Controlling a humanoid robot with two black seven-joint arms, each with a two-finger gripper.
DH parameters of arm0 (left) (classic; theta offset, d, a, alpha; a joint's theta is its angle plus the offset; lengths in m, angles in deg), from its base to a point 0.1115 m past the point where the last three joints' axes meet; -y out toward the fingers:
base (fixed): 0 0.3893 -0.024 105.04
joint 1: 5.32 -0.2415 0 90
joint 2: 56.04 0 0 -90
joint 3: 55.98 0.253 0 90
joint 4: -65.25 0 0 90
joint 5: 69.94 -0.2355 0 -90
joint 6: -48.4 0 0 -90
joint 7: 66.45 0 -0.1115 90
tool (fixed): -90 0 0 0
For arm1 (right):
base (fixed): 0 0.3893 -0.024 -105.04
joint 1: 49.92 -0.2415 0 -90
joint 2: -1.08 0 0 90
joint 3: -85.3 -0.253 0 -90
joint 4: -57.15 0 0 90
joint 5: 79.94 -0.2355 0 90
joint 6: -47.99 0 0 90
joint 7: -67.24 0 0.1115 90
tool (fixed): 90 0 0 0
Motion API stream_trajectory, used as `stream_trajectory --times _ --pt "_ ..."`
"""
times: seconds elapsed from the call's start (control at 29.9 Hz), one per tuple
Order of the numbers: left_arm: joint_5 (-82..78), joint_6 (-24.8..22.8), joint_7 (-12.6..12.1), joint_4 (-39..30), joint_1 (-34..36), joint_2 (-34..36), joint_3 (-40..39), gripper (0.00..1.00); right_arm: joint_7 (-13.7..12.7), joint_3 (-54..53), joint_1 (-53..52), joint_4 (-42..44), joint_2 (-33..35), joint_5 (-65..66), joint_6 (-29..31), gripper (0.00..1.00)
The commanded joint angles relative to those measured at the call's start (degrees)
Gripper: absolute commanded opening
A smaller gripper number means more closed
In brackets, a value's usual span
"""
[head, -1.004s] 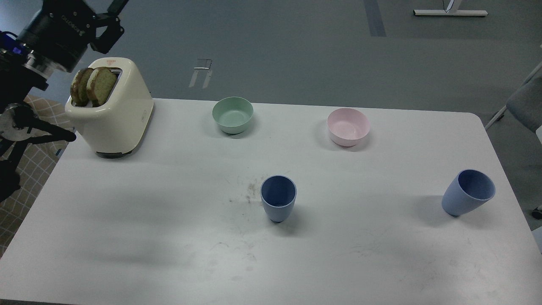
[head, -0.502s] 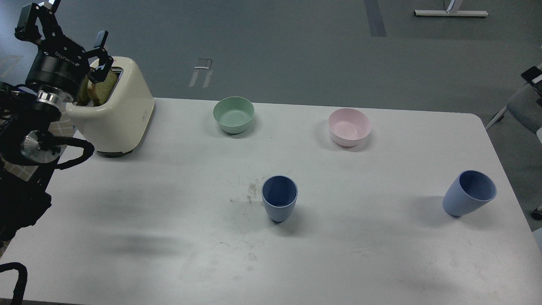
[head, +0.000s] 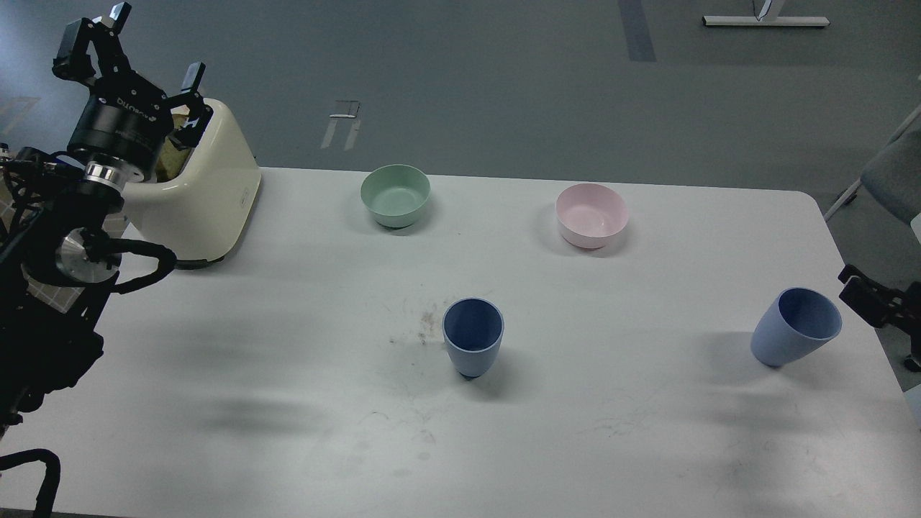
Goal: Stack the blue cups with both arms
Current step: 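Reach the right gripper to the other blue cup and grasp it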
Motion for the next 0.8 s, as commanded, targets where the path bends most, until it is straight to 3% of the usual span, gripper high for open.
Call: stream_trajectory --times 0.0,0.03,0.3,0.67,0.74,0.77 --pt "0.0 0.1 0.0 0.0 0.1 0.2 -0.1 0.98 0.0 1.0 0.8 0.2 -0.1 0.6 -0.8 0.75" --pt "0.0 0.2 0.0 0.0 0.1 0.0 -0.1 0.98 0.0 1.0 0.8 0.5 -0.2 0.6 -0.8 0.67" --pt "0.0 0.3 0.0 0.0 0.0 -0.6 -0.3 0.98 -0.1 3.9 0.1 2.4 -0.1 0.6 -0.8 0.44" --pt "0.0 0.3 0.0 0.0 0.1 -0.3 -0.2 0.98 -0.2 7.2 -0.5 3.0 -1.4 0.6 -0.9 0.38" --pt "0.0 0.3 0.0 0.0 0.1 -0.3 -0.2 0.98 -0.2 7.2 -0.5 2.9 -1.3 0.6 -0.9 0.27" --pt "-0.1 0.3 0.0 0.0 0.3 -0.3 -0.2 0.98 -0.2 7.2 -0.5 2.9 -1.2 0.6 -0.9 0.13"
